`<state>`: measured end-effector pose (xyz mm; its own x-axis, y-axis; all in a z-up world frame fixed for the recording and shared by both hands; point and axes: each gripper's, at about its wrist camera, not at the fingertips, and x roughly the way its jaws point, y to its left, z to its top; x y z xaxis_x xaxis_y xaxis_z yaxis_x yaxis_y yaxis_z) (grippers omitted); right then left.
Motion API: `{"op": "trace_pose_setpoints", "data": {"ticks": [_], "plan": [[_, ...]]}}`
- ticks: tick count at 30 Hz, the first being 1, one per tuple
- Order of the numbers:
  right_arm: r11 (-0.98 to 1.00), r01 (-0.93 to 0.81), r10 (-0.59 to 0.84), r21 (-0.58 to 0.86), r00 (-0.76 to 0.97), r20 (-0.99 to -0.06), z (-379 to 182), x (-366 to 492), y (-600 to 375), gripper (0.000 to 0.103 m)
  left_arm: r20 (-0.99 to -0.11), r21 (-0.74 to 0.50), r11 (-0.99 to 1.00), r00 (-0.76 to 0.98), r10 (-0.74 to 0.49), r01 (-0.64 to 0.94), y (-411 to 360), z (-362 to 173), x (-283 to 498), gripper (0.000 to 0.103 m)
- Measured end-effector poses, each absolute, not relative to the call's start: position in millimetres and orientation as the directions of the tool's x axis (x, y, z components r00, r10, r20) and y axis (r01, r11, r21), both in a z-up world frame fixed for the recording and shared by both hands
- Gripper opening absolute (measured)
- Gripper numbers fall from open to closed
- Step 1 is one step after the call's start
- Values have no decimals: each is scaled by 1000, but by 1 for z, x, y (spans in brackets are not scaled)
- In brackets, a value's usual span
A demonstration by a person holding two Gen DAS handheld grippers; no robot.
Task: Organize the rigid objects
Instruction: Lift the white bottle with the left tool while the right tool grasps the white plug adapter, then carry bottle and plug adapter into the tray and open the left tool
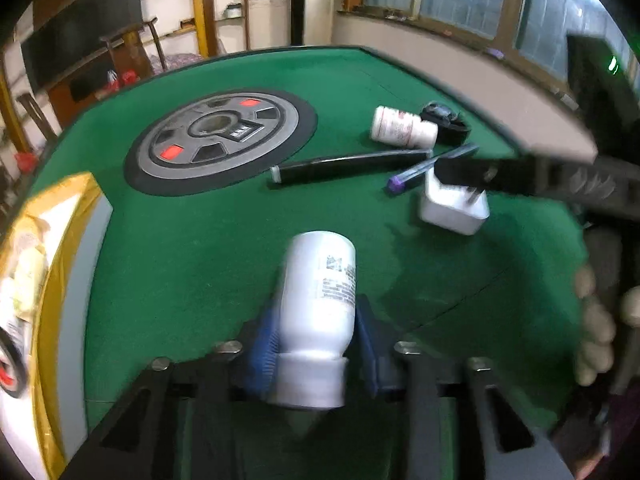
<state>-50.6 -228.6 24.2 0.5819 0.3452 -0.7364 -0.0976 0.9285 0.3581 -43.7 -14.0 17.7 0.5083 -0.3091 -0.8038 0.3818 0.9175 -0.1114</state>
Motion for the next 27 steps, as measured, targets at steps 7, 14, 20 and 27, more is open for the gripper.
{"op": "trace_pose_setpoints", "data": {"ticks": [7,14,20,27], "plan": [[975,-128,223,183,539,-812,15,-43,-211,75,-764,-176,914,535,-360,364,14,32,-77,36],[990,-135,117,50,549,-828,4,-41,-187,62,-700,-298,873,534,-474,385,39,54,-101,36],[992,-127,67,-7,571,-818,7,-56,-172,54,-677,-324,851,527,-513,412,42,60,-113,36],[989,-136,123,50,609,-784,27,-95,-162,54,-643,-367,833,534,-549,415,57,67,-116,36]]}}
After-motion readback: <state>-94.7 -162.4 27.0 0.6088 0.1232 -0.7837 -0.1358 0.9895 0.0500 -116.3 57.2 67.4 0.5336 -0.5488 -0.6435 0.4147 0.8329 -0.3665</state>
